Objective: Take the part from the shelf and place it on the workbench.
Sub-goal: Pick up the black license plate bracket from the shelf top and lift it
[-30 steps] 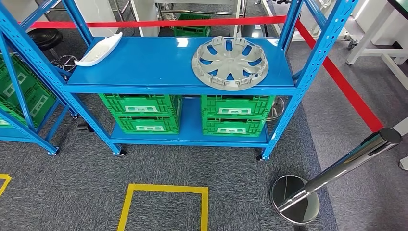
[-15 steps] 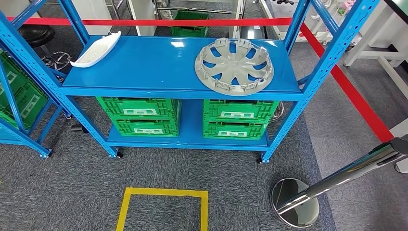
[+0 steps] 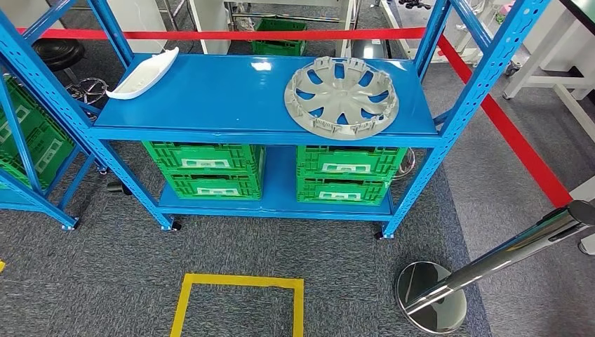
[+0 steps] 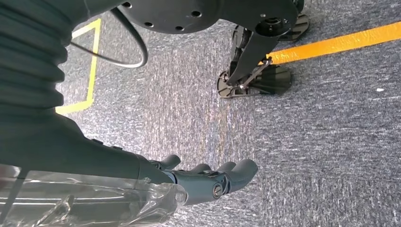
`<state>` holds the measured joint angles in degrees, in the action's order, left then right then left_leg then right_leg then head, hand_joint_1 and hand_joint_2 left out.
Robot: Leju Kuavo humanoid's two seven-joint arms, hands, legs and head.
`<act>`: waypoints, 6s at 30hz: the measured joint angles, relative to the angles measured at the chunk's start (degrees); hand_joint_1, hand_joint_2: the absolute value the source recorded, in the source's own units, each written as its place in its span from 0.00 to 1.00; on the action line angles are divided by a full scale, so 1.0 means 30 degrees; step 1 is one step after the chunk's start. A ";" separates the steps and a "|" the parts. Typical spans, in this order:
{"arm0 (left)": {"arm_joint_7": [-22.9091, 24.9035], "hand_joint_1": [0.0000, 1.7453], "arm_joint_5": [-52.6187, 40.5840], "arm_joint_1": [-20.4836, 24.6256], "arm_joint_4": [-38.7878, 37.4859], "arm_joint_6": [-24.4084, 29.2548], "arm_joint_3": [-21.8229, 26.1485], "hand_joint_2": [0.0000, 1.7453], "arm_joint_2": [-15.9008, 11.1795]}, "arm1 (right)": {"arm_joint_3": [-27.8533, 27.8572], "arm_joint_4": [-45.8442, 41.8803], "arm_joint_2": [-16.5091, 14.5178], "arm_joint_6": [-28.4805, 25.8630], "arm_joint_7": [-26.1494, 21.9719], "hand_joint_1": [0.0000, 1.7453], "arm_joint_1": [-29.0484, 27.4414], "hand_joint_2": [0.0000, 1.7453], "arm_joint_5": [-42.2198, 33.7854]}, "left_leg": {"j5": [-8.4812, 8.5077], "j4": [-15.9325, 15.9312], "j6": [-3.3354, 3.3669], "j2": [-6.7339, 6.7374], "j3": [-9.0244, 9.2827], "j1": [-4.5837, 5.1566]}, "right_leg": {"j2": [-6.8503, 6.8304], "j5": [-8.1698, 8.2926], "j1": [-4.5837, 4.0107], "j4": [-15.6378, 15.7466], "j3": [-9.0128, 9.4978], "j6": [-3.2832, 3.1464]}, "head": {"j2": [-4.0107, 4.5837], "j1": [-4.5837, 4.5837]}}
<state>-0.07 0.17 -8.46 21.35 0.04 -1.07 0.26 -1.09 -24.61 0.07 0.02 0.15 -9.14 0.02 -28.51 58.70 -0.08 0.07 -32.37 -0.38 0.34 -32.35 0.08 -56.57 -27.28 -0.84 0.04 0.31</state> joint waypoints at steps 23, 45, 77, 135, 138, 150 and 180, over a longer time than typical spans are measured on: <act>0.0160 0.00 0.6083 0.1490 0.0051 0.2893 -0.5522 0.00 0.0388 | -0.3806 0.0186 -0.0058 -0.1931 0.0641 0.00 0.1397 0.25 -0.6433 | 0.0024 -0.0023 -0.0034 -0.0010 0.0006 -0.0021 | -0.0013 -0.0001 -0.0019 -0.0021 0.0001 -0.0004 | 0.0000 0.0000; 0.0160 0.00 1.3076 0.3234 -0.0027 0.5552 -1.4025 0.00 0.0403 | -1.0121 0.0432 0.0828 -0.5396 0.0488 0.00 0.3493 0.00 -1.4104 | 0.0041 -0.0022 -0.0018 -0.0010 0.0001 -0.0018 | -0.0018 0.0004 -0.0017 -0.0027 0.0012 -0.0002 | 0.0000 -0.0002; 0.0117 0.00 1.7628 0.4911 -0.0656 0.6772 -2.2458 0.00 0.0335 | -1.3236 -0.7134 0.7539 -1.1549 0.4050 0.00 0.7000 0.00 -0.7637 | 0.0083 -0.0021 0.0001 -0.0027 -0.0004 0.0002 | -0.0058 0.0030 -0.0009 -0.0047 0.0008 0.0005 | 0.0000 0.0002; 0.1075 0.00 1.5768 0.5802 -0.1224 0.5735 -2.4866 0.00 0.0191 | -1.7229 -1.7346 0.7280 -0.4457 1.1143 0.00 1.4007 0.00 1.4856 | 0.0140 -0.0024 -0.0033 -0.0071 -0.0026 -0.0001 | -0.0101 0.0040 -0.0013 -0.0103 -0.0030 -0.0004 | 0.0000 -0.0002; 0.1091 0.00 1.5719 0.5793 -0.1224 0.5641 -2.4866 0.00 0.0164 | -1.7371 -1.7488 0.6999 -0.4309 1.0981 0.00 1.3794 0.00 1.5597 | 0.0140 -0.0024 -0.0033 -0.0071 -0.0027 -0.0001 | -0.0100 0.0041 -0.0012 -0.0103 -0.0030 -0.0004 | 0.0000 -0.0002; 0.1270 0.00 1.5327 0.5732 -0.1231 0.5523 -2.4866 0.00 0.0080 | -1.7586 -1.8347 0.6189 -0.3082 1.0903 0.00 1.3784 0.00 1.6761 | 0.0140 -0.0024 -0.0033 -0.0070 -0.0028 0.0000 | -0.0100 0.0041 -0.0010 -0.0103 -0.0033 -0.0004 | 0.0000 -0.0002; 0.2049 0.00 1.4863 0.5870 -0.1231 0.5472 -2.4859 0.00 0.0071 | -1.7669 -1.8345 0.5732 -0.2871 1.0610 0.00 1.3401 0.00 1.6750 | 0.0140 -0.0023 -0.0033 -0.0070 -0.0027 0.0000 | -0.0098 0.0041 -0.0009 -0.0103 -0.0036 -0.0004 | 0.0000 -0.0002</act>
<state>6.08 44.76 9.15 17.66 16.46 -75.65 0.48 -54.10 -79.64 17.26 -8.59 31.98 31.07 50.27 -28.09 58.63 -0.18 -0.14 -32.45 -0.38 0.05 -32.23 0.05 -56.88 -27.39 -0.86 0.04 0.31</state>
